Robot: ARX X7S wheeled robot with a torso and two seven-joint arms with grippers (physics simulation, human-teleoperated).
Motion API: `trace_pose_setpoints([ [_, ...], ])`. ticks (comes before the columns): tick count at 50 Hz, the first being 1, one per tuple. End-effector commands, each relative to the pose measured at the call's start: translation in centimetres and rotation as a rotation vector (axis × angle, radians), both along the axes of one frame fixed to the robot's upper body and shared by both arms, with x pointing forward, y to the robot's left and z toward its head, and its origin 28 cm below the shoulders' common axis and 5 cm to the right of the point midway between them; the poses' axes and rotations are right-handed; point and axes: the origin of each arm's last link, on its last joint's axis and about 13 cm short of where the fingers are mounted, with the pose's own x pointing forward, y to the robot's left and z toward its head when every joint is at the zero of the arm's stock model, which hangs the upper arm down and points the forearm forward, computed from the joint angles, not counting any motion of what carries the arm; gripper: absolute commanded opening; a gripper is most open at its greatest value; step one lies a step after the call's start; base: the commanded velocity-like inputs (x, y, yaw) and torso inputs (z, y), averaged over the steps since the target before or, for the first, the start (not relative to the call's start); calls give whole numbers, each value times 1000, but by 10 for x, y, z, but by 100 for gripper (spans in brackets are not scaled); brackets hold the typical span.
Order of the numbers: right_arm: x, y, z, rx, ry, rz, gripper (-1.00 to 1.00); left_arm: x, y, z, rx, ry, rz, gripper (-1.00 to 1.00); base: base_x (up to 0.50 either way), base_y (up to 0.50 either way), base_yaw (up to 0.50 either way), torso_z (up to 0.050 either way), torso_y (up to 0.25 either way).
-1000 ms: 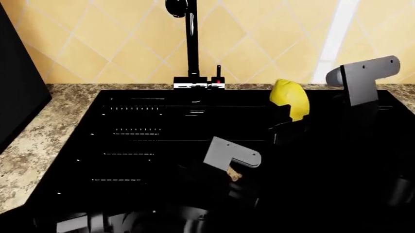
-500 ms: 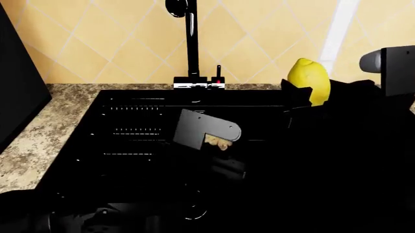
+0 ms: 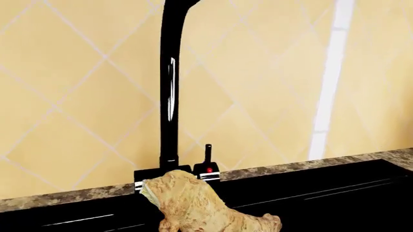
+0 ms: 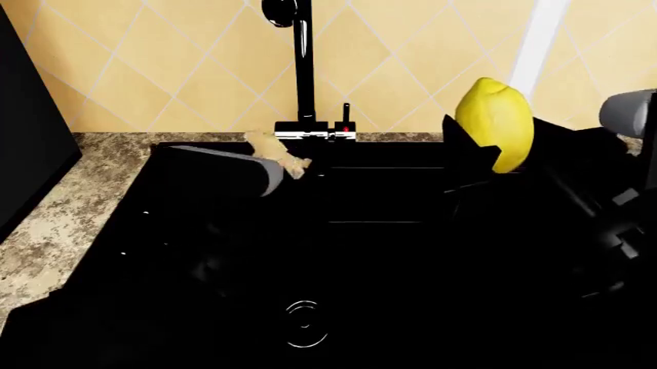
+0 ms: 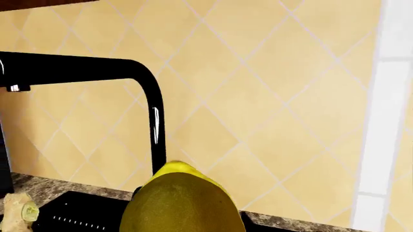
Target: Pick the vegetables from the sink and place them on the cutting board.
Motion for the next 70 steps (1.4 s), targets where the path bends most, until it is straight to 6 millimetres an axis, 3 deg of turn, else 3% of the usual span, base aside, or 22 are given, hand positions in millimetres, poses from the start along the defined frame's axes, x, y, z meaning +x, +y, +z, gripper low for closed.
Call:
trace_pose_setpoints([
  [1,-27,15,-4,-30,-119,17,-100,-20,26,2,-117,-131,46,-100,0,0,0,0,250],
  [11,-40,22,-22,11,-190,15,-100,-47,37,-1,-146,-253,93,-100,0,0,0,0,250],
  [22,-40,28,-29,29,-257,-19,-100,-56,41,3,-69,-368,154,-100,0,0,0,0,45],
  [30,-41,29,-29,26,-273,-27,-100,-52,41,0,-40,-355,187,-100,-21,0,0,0,0],
  [70,-39,35,-30,-13,-265,-16,-100,-50,37,-4,-3,-351,281,-100,-484,0,0,0,0],
])
